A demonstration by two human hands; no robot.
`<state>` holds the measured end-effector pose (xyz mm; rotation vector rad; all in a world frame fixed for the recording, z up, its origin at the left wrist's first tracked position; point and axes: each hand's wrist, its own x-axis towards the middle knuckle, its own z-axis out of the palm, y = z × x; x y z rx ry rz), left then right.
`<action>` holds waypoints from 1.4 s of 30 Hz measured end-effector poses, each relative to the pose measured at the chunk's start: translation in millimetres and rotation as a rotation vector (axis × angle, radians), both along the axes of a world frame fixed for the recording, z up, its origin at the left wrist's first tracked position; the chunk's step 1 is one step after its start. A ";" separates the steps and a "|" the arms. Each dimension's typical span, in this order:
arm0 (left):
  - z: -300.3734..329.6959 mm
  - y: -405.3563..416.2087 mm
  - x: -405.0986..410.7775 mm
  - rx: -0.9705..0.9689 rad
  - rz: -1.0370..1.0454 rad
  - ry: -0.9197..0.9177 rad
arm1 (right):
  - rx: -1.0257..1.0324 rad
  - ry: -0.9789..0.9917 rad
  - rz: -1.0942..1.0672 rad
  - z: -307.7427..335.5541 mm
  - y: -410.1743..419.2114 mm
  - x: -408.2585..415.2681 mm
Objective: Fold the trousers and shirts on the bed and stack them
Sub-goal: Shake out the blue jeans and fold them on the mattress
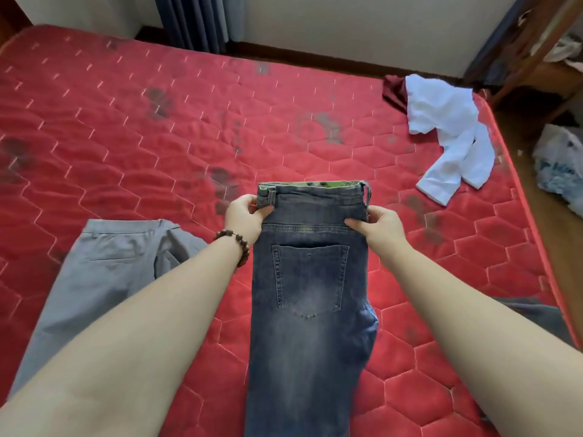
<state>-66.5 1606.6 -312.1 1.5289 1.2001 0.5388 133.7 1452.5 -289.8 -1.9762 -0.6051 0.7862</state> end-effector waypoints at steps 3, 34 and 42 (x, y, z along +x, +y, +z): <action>-52.0 20.1 20.4 0.031 0.001 0.078 | -0.062 -0.053 -0.027 -57.8 21.3 17.6; -212.4 -11.4 51.2 0.713 -0.521 0.840 | -0.584 -0.880 0.593 -224.3 50.3 -1.0; -213.1 -159.5 -39.4 0.741 -0.633 0.768 | -0.480 -0.842 0.492 -223.9 -98.1 -125.5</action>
